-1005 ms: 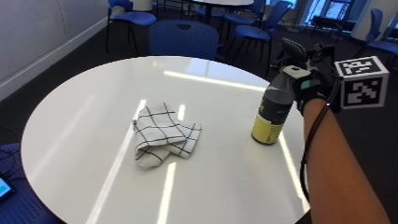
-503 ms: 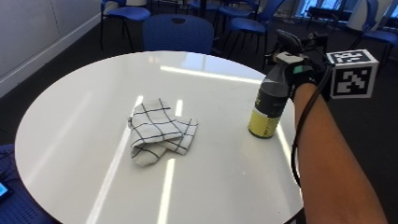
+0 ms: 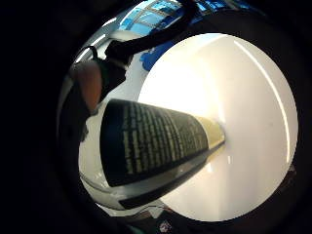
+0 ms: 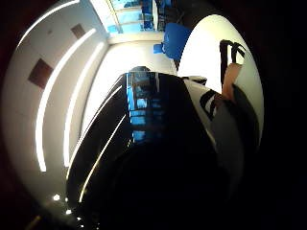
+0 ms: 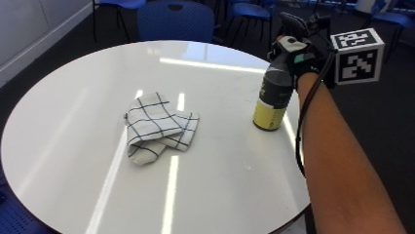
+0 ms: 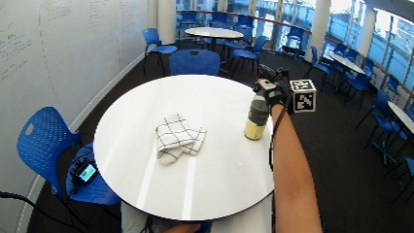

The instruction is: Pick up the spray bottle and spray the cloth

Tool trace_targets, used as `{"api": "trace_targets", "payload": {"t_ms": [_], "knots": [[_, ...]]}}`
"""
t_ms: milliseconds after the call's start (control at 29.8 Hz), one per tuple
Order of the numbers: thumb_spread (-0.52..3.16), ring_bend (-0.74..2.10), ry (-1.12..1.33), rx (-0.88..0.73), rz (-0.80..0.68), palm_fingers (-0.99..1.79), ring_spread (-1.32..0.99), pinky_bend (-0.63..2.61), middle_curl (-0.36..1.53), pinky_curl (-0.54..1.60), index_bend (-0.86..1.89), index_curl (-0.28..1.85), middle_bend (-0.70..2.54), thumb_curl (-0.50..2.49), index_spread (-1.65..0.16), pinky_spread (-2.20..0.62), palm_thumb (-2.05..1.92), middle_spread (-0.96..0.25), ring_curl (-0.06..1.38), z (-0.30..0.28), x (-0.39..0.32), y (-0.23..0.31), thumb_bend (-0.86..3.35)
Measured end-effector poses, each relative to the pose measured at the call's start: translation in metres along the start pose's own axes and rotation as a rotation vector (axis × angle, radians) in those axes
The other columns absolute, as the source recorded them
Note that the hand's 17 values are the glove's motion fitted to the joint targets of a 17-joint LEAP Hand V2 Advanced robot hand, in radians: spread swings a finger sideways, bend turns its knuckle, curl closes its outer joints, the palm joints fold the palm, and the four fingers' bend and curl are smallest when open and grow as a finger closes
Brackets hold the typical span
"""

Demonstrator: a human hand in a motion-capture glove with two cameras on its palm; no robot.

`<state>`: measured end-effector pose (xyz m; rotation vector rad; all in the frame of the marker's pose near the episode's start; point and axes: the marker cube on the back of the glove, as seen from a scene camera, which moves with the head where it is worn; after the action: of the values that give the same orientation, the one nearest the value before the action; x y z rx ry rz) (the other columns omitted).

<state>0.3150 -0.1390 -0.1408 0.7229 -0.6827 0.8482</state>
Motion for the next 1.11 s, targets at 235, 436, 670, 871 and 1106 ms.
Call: {"api": "trace_targets", "payload": {"t_ms": [235, 436, 670, 871, 1106], "knots": [[0.53, 0.47, -0.003, 0.066, -0.067, 1.16, -0.19, 0.11, 0.51, 0.07, 0.56, 0.56, 0.64, 0.65, -0.26, 0.16, 0.96, -0.22, 0.42, 0.015, -0.027, 0.0, -0.03], [0.49, 0.5, -0.015, 0.121, -0.104, 1.21, -0.18, 0.14, 0.51, 0.1, 0.55, 0.57, 0.65, 0.67, -0.25, 0.13, 0.94, -0.23, 0.43, 0.022, -0.029, 0.002, -0.03], [0.45, 0.51, -0.024, 0.161, -0.14, 1.25, -0.19, 0.17, 0.51, 0.14, 0.55, 0.58, 0.65, 0.7, -0.25, 0.08, 0.93, -0.23, 0.44, 0.024, -0.033, 0.006, -0.03], [0.43, 0.51, -0.03, 0.196, -0.158, 1.28, -0.19, 0.19, 0.51, 0.18, 0.55, 0.58, 0.64, 0.73, -0.26, 0.04, 0.91, -0.23, 0.44, 0.024, -0.029, 0.008, -0.03], [0.38, 0.49, -0.04, 0.226, -0.135, 1.34, -0.19, 0.28, 0.51, 0.24, 0.53, 0.58, 0.62, 0.75, -0.26, -0.06, 0.89, -0.23, 0.44, 0.031, -0.003, 0.009, -0.03]]}}
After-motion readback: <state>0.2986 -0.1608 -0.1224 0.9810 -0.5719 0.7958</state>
